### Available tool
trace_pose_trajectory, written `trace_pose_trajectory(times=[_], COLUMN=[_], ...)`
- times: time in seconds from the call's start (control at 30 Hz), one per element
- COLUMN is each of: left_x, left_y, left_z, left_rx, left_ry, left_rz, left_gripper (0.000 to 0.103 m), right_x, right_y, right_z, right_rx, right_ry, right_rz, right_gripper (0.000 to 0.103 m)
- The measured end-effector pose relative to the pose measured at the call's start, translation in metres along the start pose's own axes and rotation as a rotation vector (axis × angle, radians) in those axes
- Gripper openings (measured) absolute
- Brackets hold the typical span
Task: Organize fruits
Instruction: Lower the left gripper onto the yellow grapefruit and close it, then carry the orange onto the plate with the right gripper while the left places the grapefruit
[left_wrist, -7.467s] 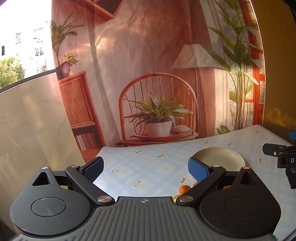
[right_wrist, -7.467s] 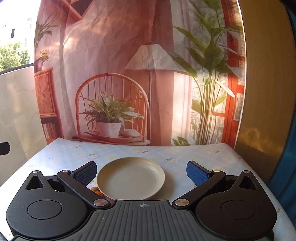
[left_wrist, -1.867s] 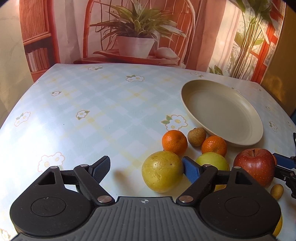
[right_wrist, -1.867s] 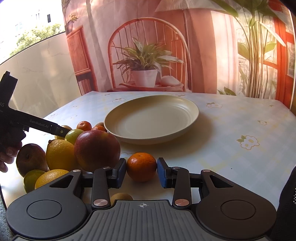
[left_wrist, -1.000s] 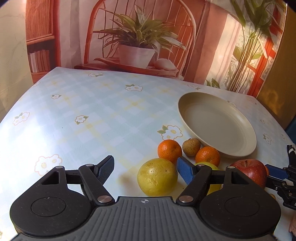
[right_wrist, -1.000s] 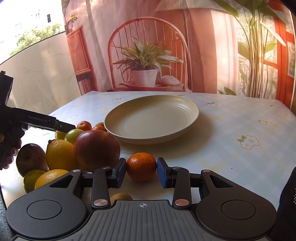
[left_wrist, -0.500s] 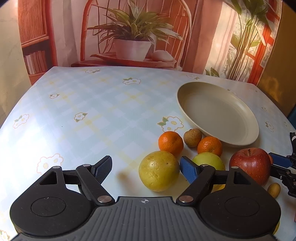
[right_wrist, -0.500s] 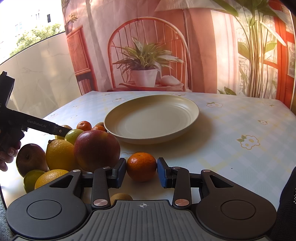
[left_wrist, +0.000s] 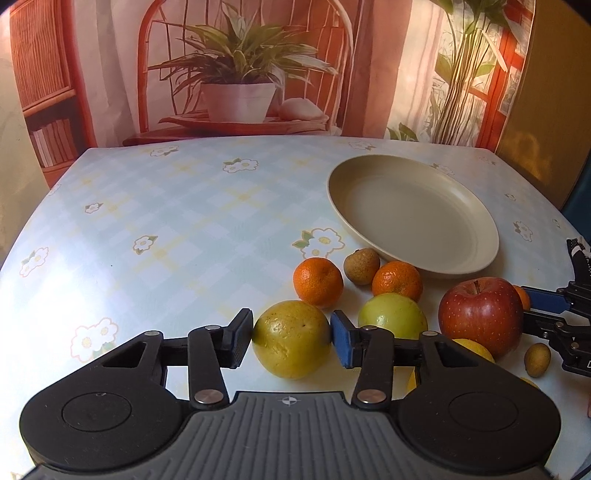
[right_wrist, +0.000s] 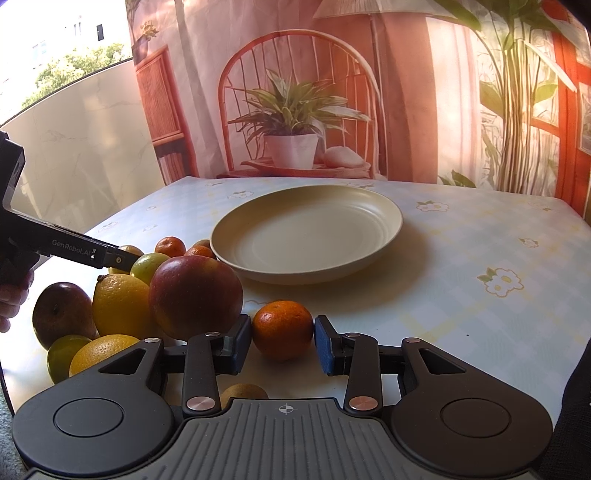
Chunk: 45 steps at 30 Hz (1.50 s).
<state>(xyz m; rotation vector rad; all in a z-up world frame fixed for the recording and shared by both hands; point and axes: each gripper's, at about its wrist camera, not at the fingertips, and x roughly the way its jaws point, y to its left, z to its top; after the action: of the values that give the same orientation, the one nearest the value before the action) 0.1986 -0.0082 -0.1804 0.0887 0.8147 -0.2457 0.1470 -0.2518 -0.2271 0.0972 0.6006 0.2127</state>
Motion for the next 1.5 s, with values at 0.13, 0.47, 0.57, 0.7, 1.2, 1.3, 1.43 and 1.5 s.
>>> trace_pose_trajectory(times=[0.13, 0.47, 0.57, 0.7, 1.2, 1.3, 1.43, 1.5], left_x=[-0.006, -0.026, -0.029, -0.030, 0.033, 0.054, 0.080, 0.091], left_y=[0.003, 0.004, 0.001, -0.006, -0.046, -0.052, -0.059, -0.061], left_z=[0.001, 0.019, 0.029, 0.044, 0.116, 0.124, 0.127, 0.126], left_rx=[0.004, -0.011, -0.004, 0.019, 0.091, 0.094, 0.113, 0.118], left_ry=[-0.018, -0.088, -0.110, -0.132, -0.156, -0.135, -0.089, -0.067], left_rz=[0.003, -0.012, -0.023, -0.043, -0.076, -0.097, -0.119, -0.117], left_gripper=[0.049, 0.049, 0.049, 0.049, 0.049, 0.049, 0.049, 0.049], right_x=[0.004, -0.002, -0.010, -0.014, 0.053, 0.079, 0.108, 0.120], right_y=[0.005, 0.000, -0.007, -0.014, -0.057, -0.060, -0.064, -0.065], right_z=[0.000, 0.005, 0.011, 0.023, 0.105, 0.116, 0.124, 0.127], right_rx=[-0.022, 0.021, 0.055, 0.043, -0.035, -0.057, -0.058, -0.069], right_ry=[0.018, 0.004, -0.024, -0.029, 0.009, 0.039, 0.069, 0.084], right_rz=[-0.006, -0.015, -0.007, -0.008, -0.053, -0.058, -0.059, -0.061], right_gripper=[0.035, 0.034, 0.034, 0.034, 0.034, 0.034, 0.034, 0.034])
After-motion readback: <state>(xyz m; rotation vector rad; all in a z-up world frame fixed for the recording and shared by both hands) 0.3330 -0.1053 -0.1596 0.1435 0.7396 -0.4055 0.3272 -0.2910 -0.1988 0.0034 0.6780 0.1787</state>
